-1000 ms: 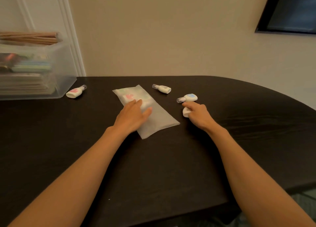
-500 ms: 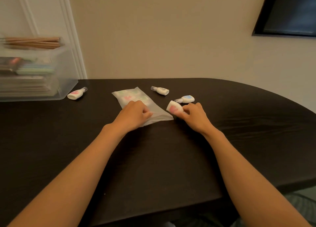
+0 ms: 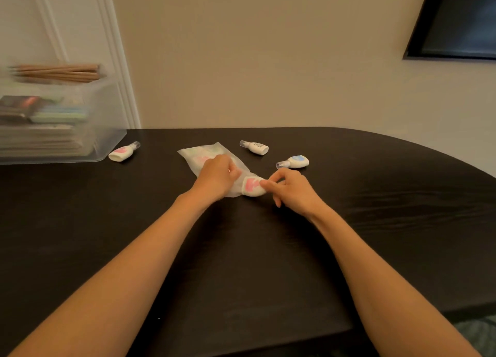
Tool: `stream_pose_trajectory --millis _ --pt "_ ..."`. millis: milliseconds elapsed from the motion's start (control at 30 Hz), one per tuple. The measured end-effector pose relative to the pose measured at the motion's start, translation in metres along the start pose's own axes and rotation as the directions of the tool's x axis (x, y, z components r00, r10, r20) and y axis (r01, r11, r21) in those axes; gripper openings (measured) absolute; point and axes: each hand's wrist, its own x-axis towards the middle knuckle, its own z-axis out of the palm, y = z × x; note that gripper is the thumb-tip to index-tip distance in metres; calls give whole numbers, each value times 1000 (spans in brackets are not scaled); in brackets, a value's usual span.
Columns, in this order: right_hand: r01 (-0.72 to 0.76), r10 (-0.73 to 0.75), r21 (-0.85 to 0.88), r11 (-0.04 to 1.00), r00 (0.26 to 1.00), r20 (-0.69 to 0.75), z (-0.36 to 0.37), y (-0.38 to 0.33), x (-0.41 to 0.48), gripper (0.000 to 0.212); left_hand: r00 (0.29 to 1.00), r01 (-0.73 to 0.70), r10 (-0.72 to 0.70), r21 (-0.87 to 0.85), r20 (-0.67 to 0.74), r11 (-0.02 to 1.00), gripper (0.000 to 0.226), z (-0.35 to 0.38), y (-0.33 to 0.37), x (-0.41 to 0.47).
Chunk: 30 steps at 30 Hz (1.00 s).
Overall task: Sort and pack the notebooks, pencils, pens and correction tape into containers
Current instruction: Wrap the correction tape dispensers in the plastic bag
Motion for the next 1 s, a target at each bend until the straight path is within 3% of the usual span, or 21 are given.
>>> stream_pose_trajectory --millis 100,200,300,400,533,700,867,1000 --pt "-10 14 -43 999 996 91 -3 -1 0 22 998 -59 60 -23 11 998 11 -8 2 -4" --pt "-13 22 -63 998 988 153 -7 -1 0 14 995 -32 15 173 100 984 15 -18 7 -8" --pt "23 -13 -71 997 990 138 -8 -1 -2 12 988 -5 -51 356 148 934 43 -16 10 -10" --pt "82 -67 -96 992 987 147 -6 -4 -5 23 985 8 -80 429 150 903 38 -11 5 -7" --pt "77 -61 -117 990 989 134 -4 -5 -5 26 990 8 -62 385 128 923 15 -7 -5 0" --pt "170 -167 -65 983 985 42 -1 -1 -4 9 991 -27 -18 330 132 944 14 -5 -7 4" --pt "214 -206 -86 973 974 97 0 -6 -5 12 990 -2 -53 385 133 923 10 -6 -4 6" --pt "176 -176 -35 984 984 4 4 -9 -3 23 993 3 -55 441 105 898 19 -10 4 7"
